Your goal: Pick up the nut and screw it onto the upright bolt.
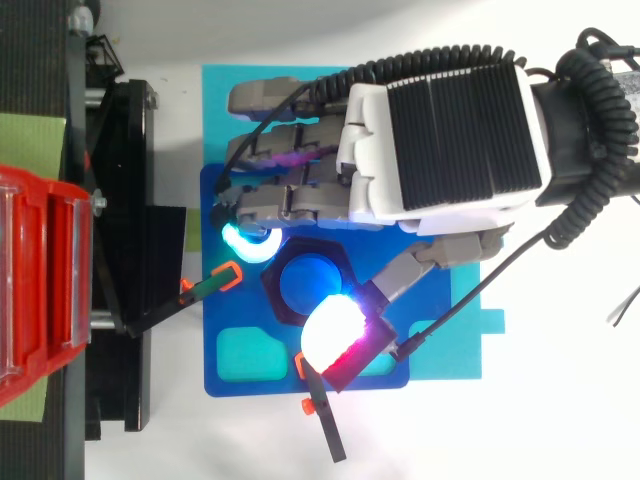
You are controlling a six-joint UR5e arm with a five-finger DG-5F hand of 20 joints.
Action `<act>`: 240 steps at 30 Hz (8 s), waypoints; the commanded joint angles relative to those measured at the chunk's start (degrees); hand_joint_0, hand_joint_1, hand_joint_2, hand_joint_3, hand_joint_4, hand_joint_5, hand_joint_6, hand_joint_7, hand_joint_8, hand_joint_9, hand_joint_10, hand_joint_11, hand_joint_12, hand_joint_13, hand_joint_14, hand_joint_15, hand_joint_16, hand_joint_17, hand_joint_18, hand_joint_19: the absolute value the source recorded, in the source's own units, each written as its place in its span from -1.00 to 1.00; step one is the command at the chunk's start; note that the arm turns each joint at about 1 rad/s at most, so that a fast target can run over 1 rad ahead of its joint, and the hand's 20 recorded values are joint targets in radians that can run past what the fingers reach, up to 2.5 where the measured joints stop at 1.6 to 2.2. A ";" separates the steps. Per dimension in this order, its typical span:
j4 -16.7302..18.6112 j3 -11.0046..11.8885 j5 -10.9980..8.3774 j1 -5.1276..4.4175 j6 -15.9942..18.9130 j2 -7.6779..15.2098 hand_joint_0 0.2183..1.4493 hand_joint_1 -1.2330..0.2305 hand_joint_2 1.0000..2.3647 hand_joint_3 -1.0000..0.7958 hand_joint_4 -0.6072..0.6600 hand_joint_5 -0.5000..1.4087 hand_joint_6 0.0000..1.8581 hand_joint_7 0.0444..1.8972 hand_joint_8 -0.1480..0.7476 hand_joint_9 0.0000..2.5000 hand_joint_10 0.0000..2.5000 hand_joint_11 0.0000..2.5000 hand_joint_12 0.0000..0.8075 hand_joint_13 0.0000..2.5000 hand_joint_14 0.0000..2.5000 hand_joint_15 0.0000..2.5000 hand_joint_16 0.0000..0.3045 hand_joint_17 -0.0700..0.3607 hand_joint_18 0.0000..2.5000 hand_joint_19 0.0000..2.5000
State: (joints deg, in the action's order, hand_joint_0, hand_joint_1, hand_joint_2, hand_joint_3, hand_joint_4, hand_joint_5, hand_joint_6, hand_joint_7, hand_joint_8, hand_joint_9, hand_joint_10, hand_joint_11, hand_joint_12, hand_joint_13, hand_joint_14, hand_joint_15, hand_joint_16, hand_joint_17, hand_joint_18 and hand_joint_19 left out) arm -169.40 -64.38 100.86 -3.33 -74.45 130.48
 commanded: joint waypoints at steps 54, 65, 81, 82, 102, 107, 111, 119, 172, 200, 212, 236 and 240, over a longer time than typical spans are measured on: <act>-20.10 4.88 0.04 2.54 -10.98 -7.17 -0.59 0.48 -1.00 -0.44 0.30 -0.62 -0.46 -0.20 -0.13 -0.48 -1.00 -1.00 -0.23 -0.65 -1.00 -1.00 -0.77 -0.31 -0.92 -1.00; -10.52 -14.54 -8.04 1.75 -11.50 -21.94 -0.58 0.46 -1.00 -0.44 0.31 -0.62 -0.46 -0.19 -0.12 -0.49 -1.00 -1.00 -0.21 -0.66 -1.00 -1.00 -0.77 -0.31 -0.93 -1.00; -1.55 -24.47 -21.23 -0.80 7.83 -25.89 -0.56 0.37 -1.00 -0.44 0.22 -0.69 -0.46 -0.33 -0.13 -0.68 -1.00 -1.00 -0.09 -0.86 -1.00 -1.00 -0.71 -0.21 -1.00 -1.00; -1.55 -24.47 -21.23 -0.89 8.18 -25.89 -0.56 0.38 -1.00 -0.44 0.20 -0.70 -0.46 -0.36 -0.14 -0.74 -1.00 -1.00 -0.06 -0.92 -1.00 -1.00 -0.70 -0.19 -1.00 -1.00; -1.81 -24.47 -21.40 -1.15 8.36 -25.89 -0.61 0.37 -1.00 -0.44 0.12 -0.74 -0.46 -0.37 -0.20 -0.99 -1.00 -1.00 -0.02 -1.00 -1.00 -1.00 -0.64 -0.11 -1.00 -1.00; -1.81 -24.47 -21.40 -1.15 8.36 -25.89 -0.60 0.36 -1.00 -0.44 0.12 -0.74 -0.46 -0.37 -0.20 -0.98 -1.00 -1.00 -0.03 -1.00 -1.00 -1.00 -0.64 -0.11 -1.00 -1.00; -1.81 -24.47 -21.40 -1.24 8.36 -25.89 -0.60 0.36 -1.00 -0.44 0.12 -0.74 -0.46 -0.36 -0.20 -0.98 -1.00 -1.00 -0.03 -1.00 -1.00 -1.00 -0.65 -0.11 -1.00 -1.00; -1.81 -24.47 -21.40 -1.15 8.36 -25.89 -0.60 0.30 -1.00 -0.44 0.31 -0.72 -0.46 -0.44 -0.15 -0.88 -1.00 -1.00 -0.01 -1.00 -1.00 -1.00 -0.65 -0.12 -1.00 -1.00; -1.81 -24.47 -21.49 -1.15 8.36 -25.98 -0.58 0.19 -1.00 -0.44 0.39 -0.71 -0.46 -0.41 -0.11 -0.83 -1.00 -1.00 -0.02 -0.96 -1.00 -1.00 -0.66 -0.13 -1.00 -1.00; -1.81 -24.47 -21.49 -1.15 8.36 -25.89 -0.57 0.14 -1.00 -0.44 0.29 -0.71 -0.46 -0.41 -0.12 -0.85 -1.00 -1.00 -0.03 -0.95 -1.00 -1.00 -0.65 -0.13 -1.00 -1.00; -1.81 -24.47 -21.49 -1.15 8.36 -25.98 -0.56 0.13 -1.00 -0.44 0.29 -0.70 -0.46 -0.43 -0.12 -0.82 -1.00 -1.00 -0.03 -0.94 -1.00 -1.00 -0.66 -0.13 -1.00 -1.00; -1.81 -24.47 -21.49 -1.24 8.36 -25.98 -0.55 0.10 -1.00 -0.44 0.28 -0.70 -0.46 -0.44 -0.13 -0.80 -1.00 -1.00 -0.06 -0.92 -1.00 -1.00 -0.67 -0.14 -1.00 -1.00; -1.81 -24.47 -21.49 -1.24 8.36 -25.89 -0.54 0.10 -1.00 -0.44 0.28 -0.70 -0.46 -0.47 -0.13 -0.78 -1.00 -1.00 -0.06 -0.91 -1.00 -1.00 -0.67 -0.15 -1.00 -1.00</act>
State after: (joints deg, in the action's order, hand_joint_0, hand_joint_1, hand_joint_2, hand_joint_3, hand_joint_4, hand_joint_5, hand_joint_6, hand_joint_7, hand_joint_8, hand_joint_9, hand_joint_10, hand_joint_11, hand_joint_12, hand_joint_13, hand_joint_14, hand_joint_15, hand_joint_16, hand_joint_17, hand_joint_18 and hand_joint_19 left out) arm -171.21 -88.86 79.37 -4.52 -66.09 104.57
